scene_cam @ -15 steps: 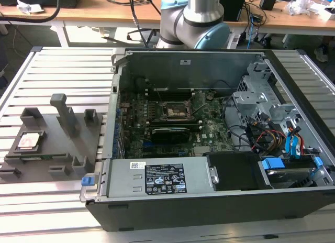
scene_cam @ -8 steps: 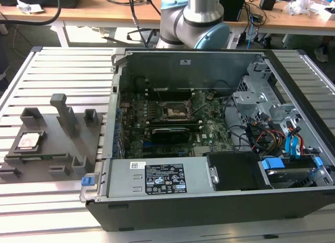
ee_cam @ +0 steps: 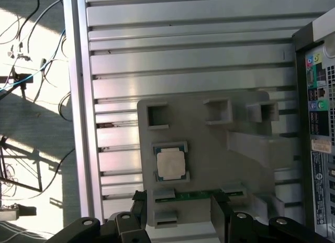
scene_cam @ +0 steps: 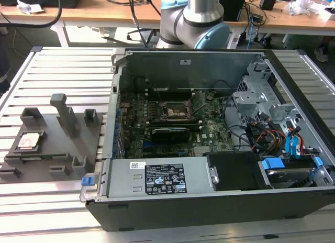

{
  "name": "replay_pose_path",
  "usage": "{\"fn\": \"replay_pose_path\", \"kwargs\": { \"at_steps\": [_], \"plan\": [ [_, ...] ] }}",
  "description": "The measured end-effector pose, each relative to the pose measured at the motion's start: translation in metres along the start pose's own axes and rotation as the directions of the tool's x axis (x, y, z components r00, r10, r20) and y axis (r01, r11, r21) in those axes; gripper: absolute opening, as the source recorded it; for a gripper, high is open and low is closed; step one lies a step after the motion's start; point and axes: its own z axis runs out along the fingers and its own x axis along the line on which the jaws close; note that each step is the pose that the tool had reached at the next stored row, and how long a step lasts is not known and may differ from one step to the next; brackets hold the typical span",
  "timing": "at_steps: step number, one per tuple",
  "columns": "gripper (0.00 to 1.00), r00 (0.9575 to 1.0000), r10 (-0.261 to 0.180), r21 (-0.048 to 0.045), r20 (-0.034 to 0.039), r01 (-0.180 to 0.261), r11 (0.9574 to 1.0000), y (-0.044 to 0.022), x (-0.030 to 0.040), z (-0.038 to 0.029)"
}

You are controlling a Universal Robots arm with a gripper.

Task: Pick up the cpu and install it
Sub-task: 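Pick up the cpu and move it towards the insertion slot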

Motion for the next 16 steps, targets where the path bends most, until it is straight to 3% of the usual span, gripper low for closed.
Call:
{"fn": "replay_pose_path", "kwargs": {
  "at_steps": [16],
  "plan": [
    [0.6, 1.0, 0.0, 0.0004, 0.0001, 0.0, 1.0, 0.0001, 0.0002, 0.0086]
  ]
}}
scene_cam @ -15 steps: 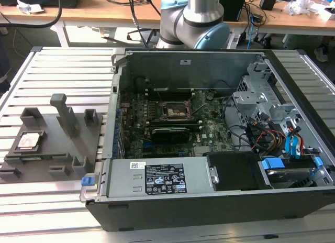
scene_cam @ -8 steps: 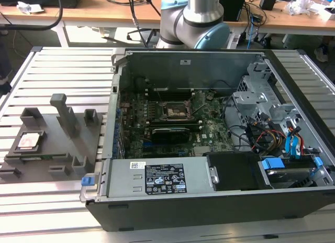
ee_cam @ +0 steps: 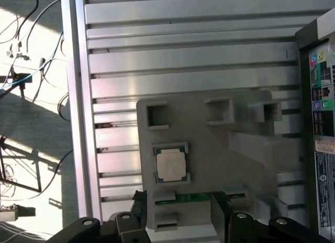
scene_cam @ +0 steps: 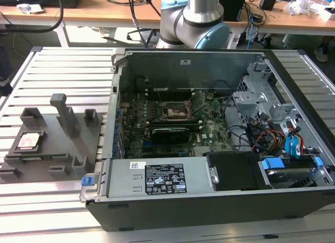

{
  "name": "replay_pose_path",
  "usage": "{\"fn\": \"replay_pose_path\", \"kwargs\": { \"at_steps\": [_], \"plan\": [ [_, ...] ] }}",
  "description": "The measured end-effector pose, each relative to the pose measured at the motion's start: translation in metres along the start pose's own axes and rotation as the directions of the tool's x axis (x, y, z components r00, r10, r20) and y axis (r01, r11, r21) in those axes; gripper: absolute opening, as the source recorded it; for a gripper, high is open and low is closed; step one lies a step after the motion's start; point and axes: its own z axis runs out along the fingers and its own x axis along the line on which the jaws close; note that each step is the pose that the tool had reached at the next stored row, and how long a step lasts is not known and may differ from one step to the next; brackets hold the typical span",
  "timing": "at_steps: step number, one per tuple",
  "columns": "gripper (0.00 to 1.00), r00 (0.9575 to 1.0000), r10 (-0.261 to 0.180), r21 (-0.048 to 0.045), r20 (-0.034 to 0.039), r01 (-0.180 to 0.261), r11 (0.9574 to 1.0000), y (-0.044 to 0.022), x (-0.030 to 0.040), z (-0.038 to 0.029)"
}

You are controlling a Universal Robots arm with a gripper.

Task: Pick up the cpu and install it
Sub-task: 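Pick up the cpu and move it towards the insertion slot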

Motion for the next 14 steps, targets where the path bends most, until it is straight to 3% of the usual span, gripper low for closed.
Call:
{"fn": "replay_pose_path", "kwargs": {
  "at_steps": [14],
  "plan": [
    [0.6, 1.0, 0.0, 0.0003, -0.0001, 0.0, 1.0, 0.0001, 0.0002, 0.0075]
  ]
}}
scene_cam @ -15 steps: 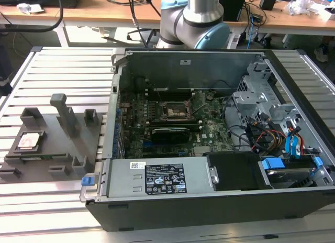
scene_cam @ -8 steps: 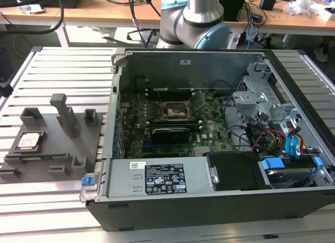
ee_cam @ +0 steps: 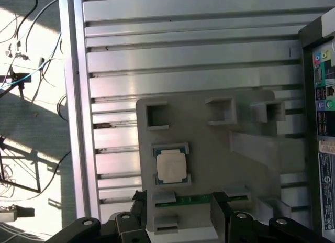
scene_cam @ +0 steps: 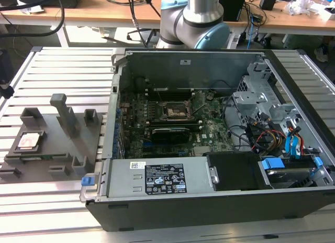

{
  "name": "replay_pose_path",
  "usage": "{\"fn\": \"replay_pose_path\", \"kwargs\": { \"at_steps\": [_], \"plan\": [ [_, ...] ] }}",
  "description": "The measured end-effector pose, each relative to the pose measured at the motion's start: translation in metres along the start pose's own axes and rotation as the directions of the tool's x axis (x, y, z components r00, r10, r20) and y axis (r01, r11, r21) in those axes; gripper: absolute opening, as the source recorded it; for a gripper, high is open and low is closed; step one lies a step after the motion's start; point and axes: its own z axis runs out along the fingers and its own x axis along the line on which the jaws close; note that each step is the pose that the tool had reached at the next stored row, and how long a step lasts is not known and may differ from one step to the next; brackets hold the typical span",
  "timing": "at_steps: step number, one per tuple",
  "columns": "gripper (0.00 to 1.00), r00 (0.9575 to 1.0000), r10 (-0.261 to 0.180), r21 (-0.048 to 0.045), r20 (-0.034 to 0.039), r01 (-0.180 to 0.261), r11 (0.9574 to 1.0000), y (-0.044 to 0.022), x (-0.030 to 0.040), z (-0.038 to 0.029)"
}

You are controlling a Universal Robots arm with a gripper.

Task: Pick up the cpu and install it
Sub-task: 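Pick up the cpu and move it towards the insertion slot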

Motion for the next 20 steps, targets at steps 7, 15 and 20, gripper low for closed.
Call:
{"fn": "replay_pose_path", "kwargs": {
  "at_steps": [7, 15, 20],
  "plan": [
    [0.6, 1.0, 0.0, 0.0, 0.0001, 0.0, 1.0, 0.0001, 0.0001, 0.0047],
    [0.6, 1.0, 0.0, 0.0001, 0.0, 0.0, 1.0, 0.0001, 0.0002, 0.0087],
    [0.6, 1.0, 0.0, 0.0002, 0.0001, 0.0, 1.0, 0.0002, 0.0004, 0.0151]
  ]
}}
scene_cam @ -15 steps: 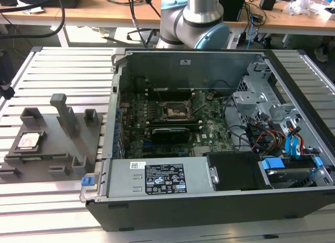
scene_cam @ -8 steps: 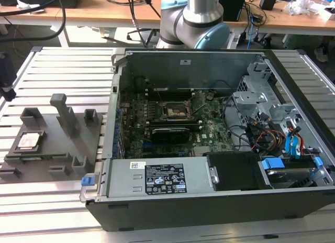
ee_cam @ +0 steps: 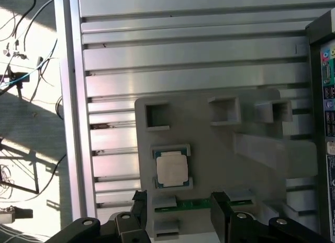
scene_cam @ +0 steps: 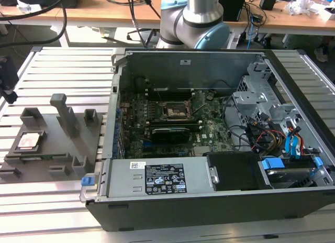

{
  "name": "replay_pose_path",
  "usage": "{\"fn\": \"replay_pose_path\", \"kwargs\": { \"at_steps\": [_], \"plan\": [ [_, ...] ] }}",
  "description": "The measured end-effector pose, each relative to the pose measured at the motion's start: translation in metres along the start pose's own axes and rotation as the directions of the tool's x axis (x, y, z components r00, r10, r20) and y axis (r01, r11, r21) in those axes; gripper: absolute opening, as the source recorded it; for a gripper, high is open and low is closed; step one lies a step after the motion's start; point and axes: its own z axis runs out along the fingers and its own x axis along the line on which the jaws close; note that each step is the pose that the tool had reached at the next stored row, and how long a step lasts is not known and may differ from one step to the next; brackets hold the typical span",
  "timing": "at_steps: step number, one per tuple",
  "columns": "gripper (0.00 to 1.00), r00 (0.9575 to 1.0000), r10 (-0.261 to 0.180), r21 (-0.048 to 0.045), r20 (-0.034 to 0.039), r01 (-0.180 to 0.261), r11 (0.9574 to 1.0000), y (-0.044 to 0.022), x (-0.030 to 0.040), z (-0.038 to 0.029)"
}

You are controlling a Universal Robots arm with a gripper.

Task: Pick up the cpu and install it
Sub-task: 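Pick up the cpu and move it towards the insertion slot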

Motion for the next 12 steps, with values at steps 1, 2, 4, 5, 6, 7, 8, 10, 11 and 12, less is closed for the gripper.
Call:
{"fn": "replay_pose_path", "kwargs": {
  "at_steps": [1, 2, 4, 5, 6, 7, 8, 10, 11, 12],
  "plan": [
    [0.6, 1.0, 0.0, 0.0001, 0.0, 0.0, 1.0, 0.0, 0.0001, 0.0037],
    [0.6, 1.0, 0.0, 0.0002, 0.0, 0.0, 1.0, 0.0001, 0.0002, 0.0065],
    [0.6, 1.0, 0.0, 0.0003, 0.0, 0.0, 1.0, 0.0001, 0.0002, 0.0075],
    [0.6, 1.0, 0.0, 0.0003, 0.0, 0.0, 1.0, 0.0001, 0.0002, 0.008],
    [0.6, 1.0, 0.0, 0.0004, 0.0001, 0.0, 1.0, 0.0001, 0.0002, 0.0084],
    [0.6, 1.0, 0.0, 0.0004, 0.0, 0.0, 1.0, 0.0001, 0.0002, 0.0088],
    [0.6, 1.0, 0.0, 0.0005, 0.0, 0.0, 1.0, 0.0001, 0.0002, 0.0092],
    [0.6, 1.0, 0.0, 0.0004, 0.0001, 0.0, 1.0, 0.0001, 0.0003, 0.0107],
    [0.6, 1.0, 0.0, 0.0004, 0.0001, 0.0, 1.0, 0.0001, 0.0003, 0.0112],
    [0.6, 1.0, 0.0, 0.0005, 0.0001, 0.0, 1.0, 0.0001, 0.0003, 0.0116]
  ]
}}
